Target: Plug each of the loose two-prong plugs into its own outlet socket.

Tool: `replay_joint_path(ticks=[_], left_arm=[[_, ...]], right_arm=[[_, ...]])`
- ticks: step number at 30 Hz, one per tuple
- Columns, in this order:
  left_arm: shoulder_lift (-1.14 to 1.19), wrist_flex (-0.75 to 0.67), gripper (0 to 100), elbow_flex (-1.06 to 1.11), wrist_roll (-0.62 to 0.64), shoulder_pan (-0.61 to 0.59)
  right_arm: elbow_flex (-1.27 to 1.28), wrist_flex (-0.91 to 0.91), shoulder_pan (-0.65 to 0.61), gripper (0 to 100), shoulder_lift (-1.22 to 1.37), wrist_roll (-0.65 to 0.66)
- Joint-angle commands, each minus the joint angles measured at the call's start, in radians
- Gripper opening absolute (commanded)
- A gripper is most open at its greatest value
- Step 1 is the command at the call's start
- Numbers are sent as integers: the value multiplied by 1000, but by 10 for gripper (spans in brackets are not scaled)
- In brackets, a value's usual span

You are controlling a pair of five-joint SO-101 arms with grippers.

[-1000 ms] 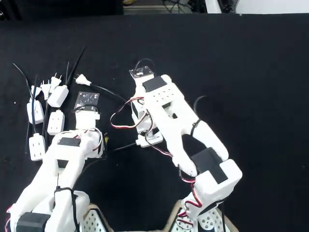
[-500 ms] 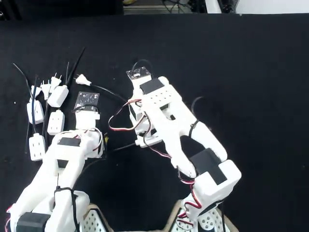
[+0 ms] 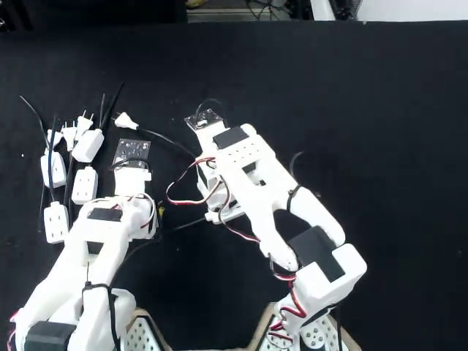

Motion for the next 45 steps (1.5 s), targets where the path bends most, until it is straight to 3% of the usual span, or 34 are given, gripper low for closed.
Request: replay_joint_path(ticks=[1,9,19,26,34,41,45], left_arm=[[-18,-9,184,-4,-8,10],[-18,-9,184,-4,-8,10],[-18,-9,184,-4,-8,8],[-18,-9,184,-4,-8,8],[-18,-9,184,-4,-8,8],[-18,-9,184,-4,-8,8],[-18,-9,184,-4,-8,8]], right_arm=[[48,-34,-32,11,19,9],[156,-161,-32,11,21,12],[165,-169,-34,16,12,49],[134,-163,-60,180,5,77],[30,-23,-89,184,-231,118],[18,25,-84,187,-420,351],[16,25,-86,188,-492,631]])
